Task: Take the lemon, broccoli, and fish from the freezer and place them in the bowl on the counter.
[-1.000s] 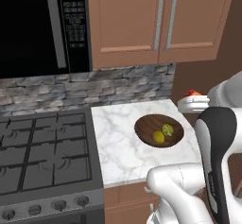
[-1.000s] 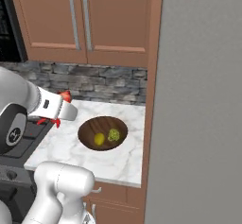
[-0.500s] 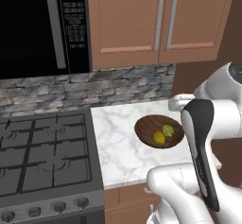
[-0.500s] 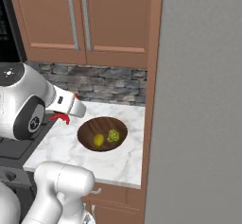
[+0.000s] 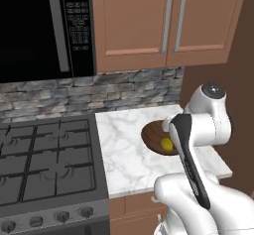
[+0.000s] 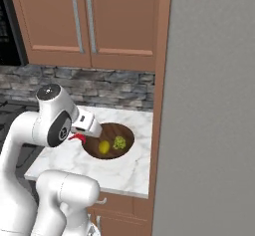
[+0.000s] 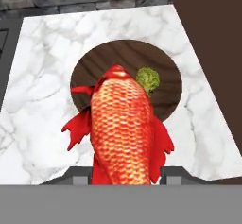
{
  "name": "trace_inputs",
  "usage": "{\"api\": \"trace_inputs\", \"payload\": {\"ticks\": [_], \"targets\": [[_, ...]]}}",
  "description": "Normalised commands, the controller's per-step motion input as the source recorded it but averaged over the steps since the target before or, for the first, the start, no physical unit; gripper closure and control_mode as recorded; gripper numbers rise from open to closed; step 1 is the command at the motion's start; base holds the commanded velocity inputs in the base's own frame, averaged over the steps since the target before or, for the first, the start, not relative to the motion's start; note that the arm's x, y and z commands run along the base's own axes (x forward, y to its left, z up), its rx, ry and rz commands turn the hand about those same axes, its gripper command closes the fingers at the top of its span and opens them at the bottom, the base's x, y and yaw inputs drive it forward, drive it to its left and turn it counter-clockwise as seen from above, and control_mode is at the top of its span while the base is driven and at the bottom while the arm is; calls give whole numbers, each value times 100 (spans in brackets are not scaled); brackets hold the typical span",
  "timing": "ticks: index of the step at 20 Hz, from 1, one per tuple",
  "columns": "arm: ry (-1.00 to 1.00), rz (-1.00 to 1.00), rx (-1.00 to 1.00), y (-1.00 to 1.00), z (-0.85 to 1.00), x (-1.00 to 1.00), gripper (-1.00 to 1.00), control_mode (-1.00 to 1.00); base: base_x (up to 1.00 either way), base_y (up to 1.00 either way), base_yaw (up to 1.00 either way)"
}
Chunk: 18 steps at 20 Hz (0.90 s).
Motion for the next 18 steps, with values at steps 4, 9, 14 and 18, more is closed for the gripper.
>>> {"api": "trace_inputs", "payload": {"ticks": [4,9,14,18], "targets": [[8,0,0,22,-80,80,100,-100,0,0,0],[5,0,0,26,-56,65,100,-100,0,0,0],[5,0,0,3,-20,54,100,-100,0,0,0],[3,0,0,0,-25,46,100,-100,0,0,0]]}}
